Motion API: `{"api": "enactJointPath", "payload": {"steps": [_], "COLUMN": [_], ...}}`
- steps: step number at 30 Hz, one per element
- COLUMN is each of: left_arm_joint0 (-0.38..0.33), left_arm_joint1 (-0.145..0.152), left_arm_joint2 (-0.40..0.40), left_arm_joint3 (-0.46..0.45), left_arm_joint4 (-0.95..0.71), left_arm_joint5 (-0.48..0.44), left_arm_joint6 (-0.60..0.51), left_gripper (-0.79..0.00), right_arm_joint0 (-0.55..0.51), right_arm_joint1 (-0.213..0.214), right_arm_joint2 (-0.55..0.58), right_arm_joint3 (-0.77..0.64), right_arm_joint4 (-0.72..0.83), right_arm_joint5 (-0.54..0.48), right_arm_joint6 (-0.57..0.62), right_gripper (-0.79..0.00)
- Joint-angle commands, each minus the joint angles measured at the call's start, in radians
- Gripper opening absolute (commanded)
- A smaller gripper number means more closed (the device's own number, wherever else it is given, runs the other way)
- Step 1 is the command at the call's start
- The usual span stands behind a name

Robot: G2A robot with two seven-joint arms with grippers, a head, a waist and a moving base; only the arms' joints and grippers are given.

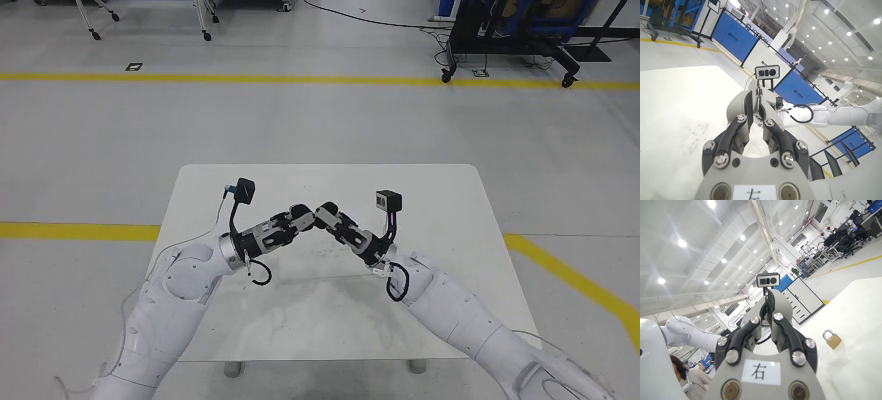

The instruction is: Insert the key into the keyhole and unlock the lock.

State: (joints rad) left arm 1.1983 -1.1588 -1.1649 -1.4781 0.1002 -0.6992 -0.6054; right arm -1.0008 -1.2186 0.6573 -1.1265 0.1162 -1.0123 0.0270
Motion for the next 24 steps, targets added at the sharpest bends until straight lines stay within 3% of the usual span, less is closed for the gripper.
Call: {"api": "enactJointPath", "payload": {"steps": [1,22,23,24], "left_arm_joint0": [0.000,0.005,0.005,0.006], "left_arm_joint1": [0.001,0.007,0.008,0.008], "left_arm_joint2": [0.001,0.000,-0.001,-0.001], "left_arm_joint3": [0.000,-0.003,-0.004,-0.005], "left_arm_joint4": [0.000,0.008,0.009,0.009], "left_arm_joint5": [0.000,-0.001,0.000,0.000], "left_arm_joint6": [0.001,0.021,0.021,0.024], "left_gripper": [-0.785,-0.785,-0.785,-0.785], "right_arm_joint0": [-0.005,-0.058,-0.060,-0.062], "right_arm_joint1": [-0.004,-0.032,-0.033,-0.035], "right_arm_joint2": [0.012,0.127,0.132,0.137], "right_arm_joint3": [0.003,0.000,0.000,0.000], "right_arm_joint4": [-0.001,-0.028,-0.029,-0.030], "right_arm_joint5": [0.000,0.000,0.000,0.000], "right_arm_joint6": [0.013,0.105,0.109,0.111], "right_gripper": [-0.785,-0.785,-0.650,-0.400]}}
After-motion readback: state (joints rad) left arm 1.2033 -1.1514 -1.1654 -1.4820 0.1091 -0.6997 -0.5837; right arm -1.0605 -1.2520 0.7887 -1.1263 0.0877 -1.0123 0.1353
